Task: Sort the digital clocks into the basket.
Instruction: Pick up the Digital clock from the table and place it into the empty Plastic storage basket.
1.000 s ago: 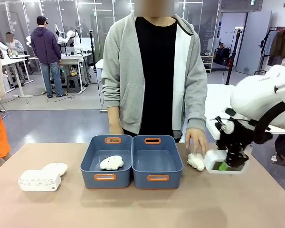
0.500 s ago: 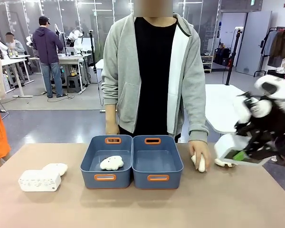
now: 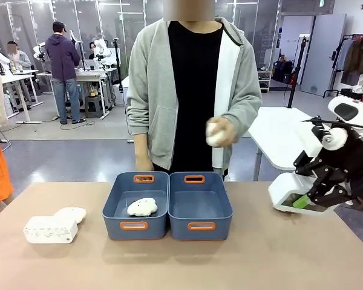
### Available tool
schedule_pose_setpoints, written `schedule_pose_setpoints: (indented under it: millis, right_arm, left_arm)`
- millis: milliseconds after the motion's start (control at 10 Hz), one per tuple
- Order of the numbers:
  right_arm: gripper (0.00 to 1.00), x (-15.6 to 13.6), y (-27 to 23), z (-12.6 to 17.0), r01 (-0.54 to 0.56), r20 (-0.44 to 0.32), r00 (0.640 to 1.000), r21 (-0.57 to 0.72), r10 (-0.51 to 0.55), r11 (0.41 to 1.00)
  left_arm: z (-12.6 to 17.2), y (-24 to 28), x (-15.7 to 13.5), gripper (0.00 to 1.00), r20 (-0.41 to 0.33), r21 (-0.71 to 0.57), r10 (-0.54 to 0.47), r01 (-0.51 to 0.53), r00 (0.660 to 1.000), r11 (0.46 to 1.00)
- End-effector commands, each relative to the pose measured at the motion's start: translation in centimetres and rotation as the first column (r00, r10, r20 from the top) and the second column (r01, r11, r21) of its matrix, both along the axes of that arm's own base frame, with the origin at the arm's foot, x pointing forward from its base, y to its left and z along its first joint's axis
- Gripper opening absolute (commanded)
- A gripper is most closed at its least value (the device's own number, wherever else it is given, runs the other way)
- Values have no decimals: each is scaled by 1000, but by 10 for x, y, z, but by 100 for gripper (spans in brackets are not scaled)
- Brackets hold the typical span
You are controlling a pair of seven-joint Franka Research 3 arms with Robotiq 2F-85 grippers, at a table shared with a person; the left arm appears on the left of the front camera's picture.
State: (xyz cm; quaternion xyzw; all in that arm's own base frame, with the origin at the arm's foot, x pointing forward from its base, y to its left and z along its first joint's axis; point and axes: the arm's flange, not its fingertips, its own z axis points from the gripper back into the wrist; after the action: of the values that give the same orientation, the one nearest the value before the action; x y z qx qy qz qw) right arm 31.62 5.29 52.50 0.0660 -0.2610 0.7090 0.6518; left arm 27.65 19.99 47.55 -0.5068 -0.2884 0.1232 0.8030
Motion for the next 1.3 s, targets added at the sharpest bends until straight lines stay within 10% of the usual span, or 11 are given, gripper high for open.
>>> schedule_pose_setpoints:
  millis: [0,300,700,1200]
  right_arm:
    - [0,-5,3,-9,8,14,1000,20,-8,1000]
    - [0,4,17,-14,6,-4,1000,-9,-6,1000]
    - [0,64,119,-21,-23,193,981,1,23,1000]
    - [0,147,242,-92,24,129,992,-69,-15,997]
  left_arm:
    - [1,2,3,100,32,-10,-10,11,999,1000]
    - [1,2,3,100,32,-10,-10,11,999,1000]
    - [1,2,3,100,32,-10,-10,11,999,1000]
    - [1,2,3,100,32,-10,-10,11,999,1000]
